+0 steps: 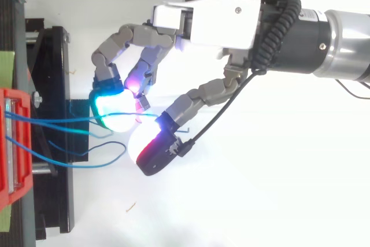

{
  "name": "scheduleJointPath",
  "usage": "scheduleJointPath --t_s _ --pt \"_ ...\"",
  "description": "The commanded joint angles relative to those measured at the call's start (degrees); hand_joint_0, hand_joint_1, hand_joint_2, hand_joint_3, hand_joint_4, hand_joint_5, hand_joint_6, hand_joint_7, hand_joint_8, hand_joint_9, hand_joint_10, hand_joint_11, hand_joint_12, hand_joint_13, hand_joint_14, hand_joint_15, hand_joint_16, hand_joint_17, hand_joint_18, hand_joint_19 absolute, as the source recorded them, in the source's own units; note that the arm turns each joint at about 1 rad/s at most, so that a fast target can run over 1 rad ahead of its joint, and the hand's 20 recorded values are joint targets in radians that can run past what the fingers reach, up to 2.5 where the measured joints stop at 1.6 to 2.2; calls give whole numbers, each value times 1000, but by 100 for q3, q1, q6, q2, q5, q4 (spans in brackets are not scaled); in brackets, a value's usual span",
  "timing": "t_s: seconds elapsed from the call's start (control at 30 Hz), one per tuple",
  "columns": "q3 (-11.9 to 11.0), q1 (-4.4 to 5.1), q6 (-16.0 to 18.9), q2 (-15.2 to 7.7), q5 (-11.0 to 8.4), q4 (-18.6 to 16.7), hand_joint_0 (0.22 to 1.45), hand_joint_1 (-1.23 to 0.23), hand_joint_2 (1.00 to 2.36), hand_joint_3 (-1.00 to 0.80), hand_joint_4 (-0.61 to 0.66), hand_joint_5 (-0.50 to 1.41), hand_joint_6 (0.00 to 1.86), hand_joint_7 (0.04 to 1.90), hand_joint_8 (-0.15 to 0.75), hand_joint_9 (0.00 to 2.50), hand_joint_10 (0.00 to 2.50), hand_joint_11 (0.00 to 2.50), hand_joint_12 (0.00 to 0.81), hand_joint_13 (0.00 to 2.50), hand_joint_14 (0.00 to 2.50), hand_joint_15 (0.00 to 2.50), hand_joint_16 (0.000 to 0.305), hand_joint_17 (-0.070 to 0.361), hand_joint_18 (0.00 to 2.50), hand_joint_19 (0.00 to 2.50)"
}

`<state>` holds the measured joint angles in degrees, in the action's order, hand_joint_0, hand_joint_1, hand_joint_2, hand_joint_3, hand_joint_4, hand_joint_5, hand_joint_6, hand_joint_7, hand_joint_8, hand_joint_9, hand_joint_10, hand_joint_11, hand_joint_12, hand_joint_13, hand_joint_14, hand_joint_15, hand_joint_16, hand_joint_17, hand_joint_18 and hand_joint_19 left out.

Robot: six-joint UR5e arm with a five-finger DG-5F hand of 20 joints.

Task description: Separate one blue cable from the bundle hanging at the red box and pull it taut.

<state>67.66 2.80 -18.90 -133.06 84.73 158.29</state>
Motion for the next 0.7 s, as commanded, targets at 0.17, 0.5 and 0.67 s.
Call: scheduleJointPath --t_s 0.17,0.5,0.67 --pt "1 10 0 0 0 0 574 -626 1000 -500 41 -146 882 1091 311 1078 23 1117 362 956 26 692 50 113 865 783" --pt "10 18 0 0 0 0 559 -314 1000 -500 48 -144 864 1090 313 1115 24 1092 368 971 25 695 51 115 858 822" --pt "1 27 0 0 0 0 597 -518 1010 -372 38 -143 871 1146 311 1116 22 1113 368 970 24 700 50 113 853 821"
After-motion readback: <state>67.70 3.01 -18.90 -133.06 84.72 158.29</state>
